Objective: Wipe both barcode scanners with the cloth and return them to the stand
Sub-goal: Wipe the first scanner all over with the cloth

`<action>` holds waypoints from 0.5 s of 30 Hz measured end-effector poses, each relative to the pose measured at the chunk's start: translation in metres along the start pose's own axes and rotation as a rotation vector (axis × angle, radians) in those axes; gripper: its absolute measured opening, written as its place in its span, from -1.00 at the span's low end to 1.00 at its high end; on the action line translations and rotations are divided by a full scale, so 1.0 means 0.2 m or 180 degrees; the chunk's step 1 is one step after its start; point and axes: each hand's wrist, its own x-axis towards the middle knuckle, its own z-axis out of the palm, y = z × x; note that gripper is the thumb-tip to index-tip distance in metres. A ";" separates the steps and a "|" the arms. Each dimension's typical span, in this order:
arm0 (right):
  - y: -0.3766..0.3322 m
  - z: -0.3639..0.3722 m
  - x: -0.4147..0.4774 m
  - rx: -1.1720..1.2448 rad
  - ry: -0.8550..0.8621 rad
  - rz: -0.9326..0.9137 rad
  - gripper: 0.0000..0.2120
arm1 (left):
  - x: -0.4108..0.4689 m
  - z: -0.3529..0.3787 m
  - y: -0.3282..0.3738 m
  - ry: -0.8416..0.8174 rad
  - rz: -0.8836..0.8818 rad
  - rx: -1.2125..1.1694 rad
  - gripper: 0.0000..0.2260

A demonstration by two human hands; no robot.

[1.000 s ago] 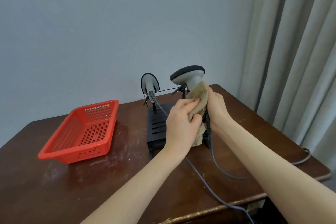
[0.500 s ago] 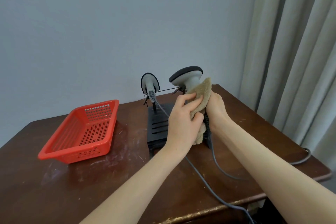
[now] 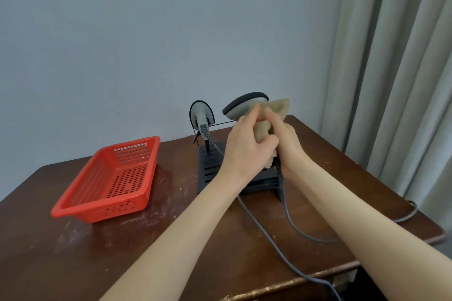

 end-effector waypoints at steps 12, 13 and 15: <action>0.02 0.02 0.03 -0.0196 0.0412 0.0001 -0.82 | -0.05 0.01 -0.06 0.0060 -0.1540 -0.2163 -0.76; 0.03 0.02 0.02 -0.0218 0.0437 -0.0042 -0.85 | -0.05 0.01 -0.05 -0.0022 -0.1566 -0.2249 -0.77; 0.03 0.03 0.02 -0.0258 0.0440 -0.0069 -0.86 | -0.05 0.01 -0.05 -0.0108 -0.1647 -0.2449 -0.78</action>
